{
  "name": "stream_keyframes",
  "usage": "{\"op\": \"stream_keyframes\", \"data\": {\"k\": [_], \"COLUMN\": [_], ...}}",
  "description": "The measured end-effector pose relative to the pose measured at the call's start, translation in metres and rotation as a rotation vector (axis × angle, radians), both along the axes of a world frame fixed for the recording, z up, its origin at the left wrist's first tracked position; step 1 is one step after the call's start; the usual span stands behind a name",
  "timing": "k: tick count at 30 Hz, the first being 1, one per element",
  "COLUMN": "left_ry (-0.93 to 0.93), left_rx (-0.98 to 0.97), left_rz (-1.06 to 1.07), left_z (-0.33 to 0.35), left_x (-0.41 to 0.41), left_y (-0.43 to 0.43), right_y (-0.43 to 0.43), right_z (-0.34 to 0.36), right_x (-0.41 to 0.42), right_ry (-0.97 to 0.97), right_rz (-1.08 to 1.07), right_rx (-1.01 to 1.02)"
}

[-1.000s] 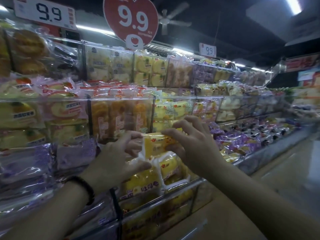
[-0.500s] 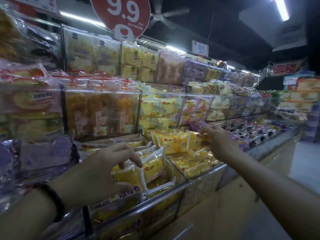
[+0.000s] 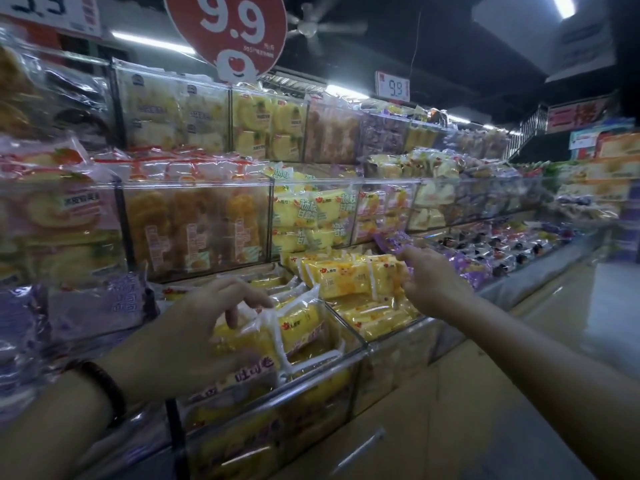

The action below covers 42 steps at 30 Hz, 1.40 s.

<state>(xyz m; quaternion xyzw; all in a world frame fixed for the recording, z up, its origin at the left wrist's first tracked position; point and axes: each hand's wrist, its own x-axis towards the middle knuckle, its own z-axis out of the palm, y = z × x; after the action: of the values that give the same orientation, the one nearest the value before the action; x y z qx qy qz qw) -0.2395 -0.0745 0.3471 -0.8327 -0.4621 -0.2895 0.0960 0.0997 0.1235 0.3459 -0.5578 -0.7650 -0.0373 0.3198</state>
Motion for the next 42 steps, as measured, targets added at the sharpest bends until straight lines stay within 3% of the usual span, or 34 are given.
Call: {"op": "stream_keyframes", "data": {"k": [5,9,16,24,29,32,35,38,42], "left_ry": [0.039,-0.004,-0.051,0.135,0.239,0.133,0.073,0.163,0.238], "left_rx": [0.105,0.151,-0.282,-0.713,-0.856,-0.928,-1.004,-1.024,-1.084], "left_rz": [0.06,-0.019,-0.237,-0.2,-0.191,-0.179,-0.16,-0.128,-0.12], "left_z": [0.018,0.008,-0.085,-0.205,-0.272,-0.314,-0.342,-0.352,-0.36], "left_x": [0.015,0.068,0.177,0.251,0.273,0.274,0.273,0.268,0.261], "left_y": [-0.012,-0.034,-0.036,0.023,0.066,0.084,0.093,0.097,0.097], "right_y": [-0.056,-0.099,-0.139,-0.142,-0.123,-0.104,-0.083,-0.071,-0.067], "right_z": [-0.001,-0.011,-0.064,-0.181,-0.266,-0.321,-0.367,-0.406,-0.46], "right_x": [0.02,0.035,0.077,0.135,0.155,0.164,0.173,0.179,0.172], "right_ry": [0.078,0.103,0.161,0.096,0.036,-0.069,-0.19,-0.154,-0.179], "right_rz": [0.165,0.267,0.282,0.186,0.125,0.082,0.01,-0.079,-0.188], "right_rx": [-0.054,-0.103,-0.154,-0.445,-0.695,-0.859,-1.102,-1.372,-1.383]}}
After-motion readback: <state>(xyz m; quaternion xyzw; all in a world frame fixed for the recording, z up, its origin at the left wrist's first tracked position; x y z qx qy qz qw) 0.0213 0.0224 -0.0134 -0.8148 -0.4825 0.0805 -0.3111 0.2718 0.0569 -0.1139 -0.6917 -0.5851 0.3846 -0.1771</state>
